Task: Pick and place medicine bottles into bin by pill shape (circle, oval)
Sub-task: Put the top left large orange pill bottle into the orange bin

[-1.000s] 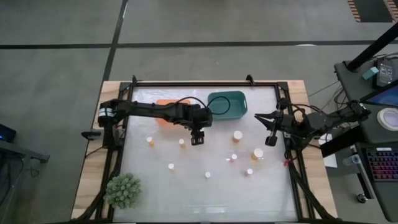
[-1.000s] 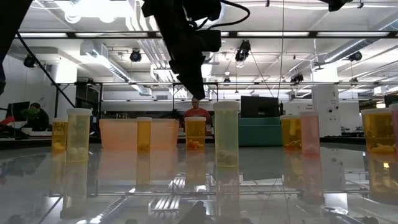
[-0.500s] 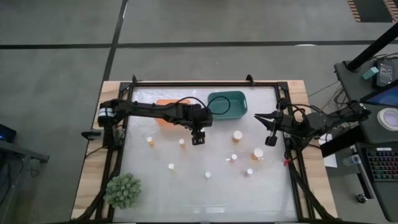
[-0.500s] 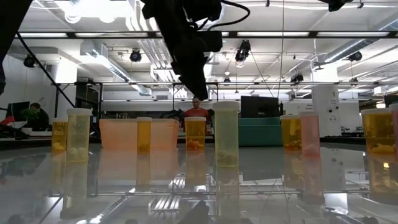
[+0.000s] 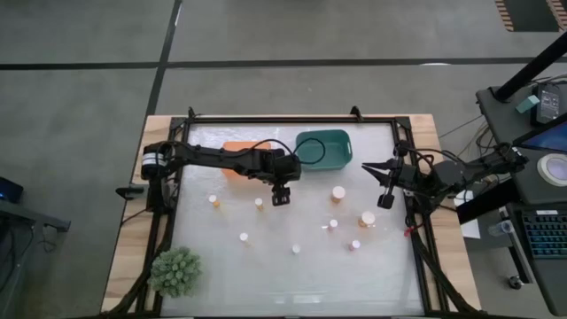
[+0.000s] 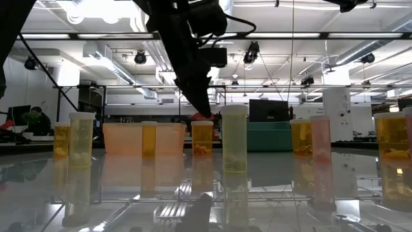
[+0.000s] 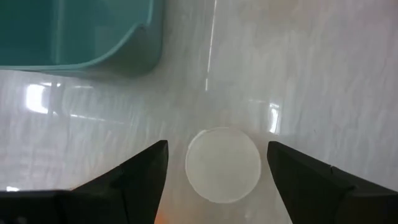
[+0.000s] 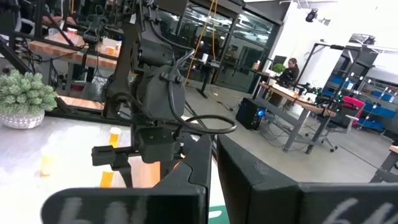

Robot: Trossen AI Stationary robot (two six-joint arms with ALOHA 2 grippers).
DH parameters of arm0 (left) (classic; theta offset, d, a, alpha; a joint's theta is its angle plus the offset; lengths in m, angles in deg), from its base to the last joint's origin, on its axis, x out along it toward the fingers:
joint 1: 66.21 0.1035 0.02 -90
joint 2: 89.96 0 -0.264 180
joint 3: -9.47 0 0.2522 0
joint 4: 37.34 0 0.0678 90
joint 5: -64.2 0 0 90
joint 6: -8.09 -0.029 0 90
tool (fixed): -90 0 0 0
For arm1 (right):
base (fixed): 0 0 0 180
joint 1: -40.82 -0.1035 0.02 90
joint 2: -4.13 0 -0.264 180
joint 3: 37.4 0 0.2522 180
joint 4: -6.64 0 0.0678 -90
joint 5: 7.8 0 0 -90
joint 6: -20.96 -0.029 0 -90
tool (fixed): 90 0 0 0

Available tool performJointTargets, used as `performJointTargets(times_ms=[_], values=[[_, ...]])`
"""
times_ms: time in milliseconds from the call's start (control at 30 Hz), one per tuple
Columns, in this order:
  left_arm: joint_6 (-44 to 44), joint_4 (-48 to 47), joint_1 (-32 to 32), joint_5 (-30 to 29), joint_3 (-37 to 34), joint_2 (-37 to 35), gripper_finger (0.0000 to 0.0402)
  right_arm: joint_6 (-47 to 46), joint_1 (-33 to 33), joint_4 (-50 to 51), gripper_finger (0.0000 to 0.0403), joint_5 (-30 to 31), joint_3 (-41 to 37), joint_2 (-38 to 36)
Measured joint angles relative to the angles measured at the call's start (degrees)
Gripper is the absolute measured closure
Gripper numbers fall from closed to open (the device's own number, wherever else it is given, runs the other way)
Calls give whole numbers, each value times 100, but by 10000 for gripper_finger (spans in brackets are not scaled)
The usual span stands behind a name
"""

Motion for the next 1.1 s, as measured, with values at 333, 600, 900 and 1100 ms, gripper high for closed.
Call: performJointTargets(times_ms=[333,600,900,1100], values=[[9,296,8,153,-345,-2,143,-2,0,-4,385,2,1,0],[18,332,8,155,-387,-2,143,-2,-1,-4,385,-1,0,0],[127,614,8,174,-433,125,144,0,1,-3,385,-1,1,4],[128,529,6,174,-440,114,170,0,-1,-2,385,-1,1,4]])
